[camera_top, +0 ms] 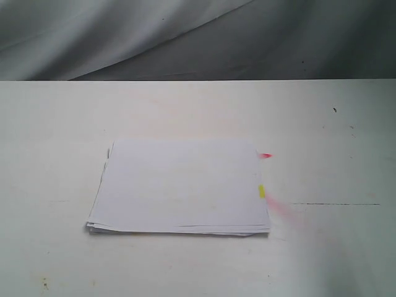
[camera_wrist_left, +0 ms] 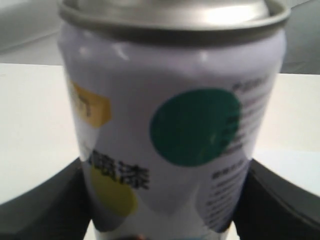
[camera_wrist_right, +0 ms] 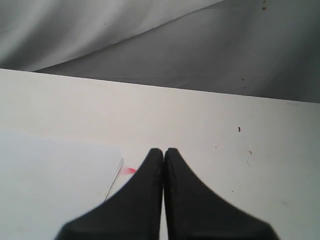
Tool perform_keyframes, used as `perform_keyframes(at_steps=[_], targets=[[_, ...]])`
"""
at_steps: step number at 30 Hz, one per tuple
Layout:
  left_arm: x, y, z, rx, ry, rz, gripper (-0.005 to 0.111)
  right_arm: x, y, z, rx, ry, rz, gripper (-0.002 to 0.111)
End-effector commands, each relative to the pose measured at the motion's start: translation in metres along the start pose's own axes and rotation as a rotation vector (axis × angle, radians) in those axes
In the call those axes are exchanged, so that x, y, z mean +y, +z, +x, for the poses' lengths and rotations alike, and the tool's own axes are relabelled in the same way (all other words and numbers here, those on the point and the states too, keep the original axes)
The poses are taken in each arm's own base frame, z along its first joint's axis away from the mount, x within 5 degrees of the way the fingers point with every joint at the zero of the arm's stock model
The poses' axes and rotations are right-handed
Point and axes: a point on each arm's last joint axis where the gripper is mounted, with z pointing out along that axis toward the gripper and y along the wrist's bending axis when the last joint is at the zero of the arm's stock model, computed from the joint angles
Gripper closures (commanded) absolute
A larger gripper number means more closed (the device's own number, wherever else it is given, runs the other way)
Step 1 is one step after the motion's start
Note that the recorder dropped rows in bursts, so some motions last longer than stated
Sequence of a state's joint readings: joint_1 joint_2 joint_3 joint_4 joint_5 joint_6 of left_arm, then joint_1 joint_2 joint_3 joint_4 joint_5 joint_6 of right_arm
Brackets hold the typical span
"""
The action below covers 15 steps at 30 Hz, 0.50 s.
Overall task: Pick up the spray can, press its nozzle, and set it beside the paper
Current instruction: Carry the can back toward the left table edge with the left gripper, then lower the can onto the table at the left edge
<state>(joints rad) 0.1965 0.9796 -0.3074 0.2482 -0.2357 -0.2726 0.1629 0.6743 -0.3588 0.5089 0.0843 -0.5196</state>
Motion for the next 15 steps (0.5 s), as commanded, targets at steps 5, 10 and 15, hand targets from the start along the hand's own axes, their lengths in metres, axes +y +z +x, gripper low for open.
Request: perform_keyframes(at_steps=[5, 10, 15], targets=[[-0.001, 0.035, 0.011, -0.029, -0.073, 0.039, 0.107, -0.001, -0.001, -0.001, -0.018, 0.000, 0.008, 0.108], [0.006, 0.060, 0.026, -0.041, -0.087, -0.013, 0.107, -0.001, -0.001, -0.001, -0.018, -0.016, 0.008, 0.108], [0.007, 0.078, 0.043, -0.036, 0.011, -0.007, 0.107, -0.001, -0.001, -0.001, -0.018, -0.023, 0.009, 0.108]])
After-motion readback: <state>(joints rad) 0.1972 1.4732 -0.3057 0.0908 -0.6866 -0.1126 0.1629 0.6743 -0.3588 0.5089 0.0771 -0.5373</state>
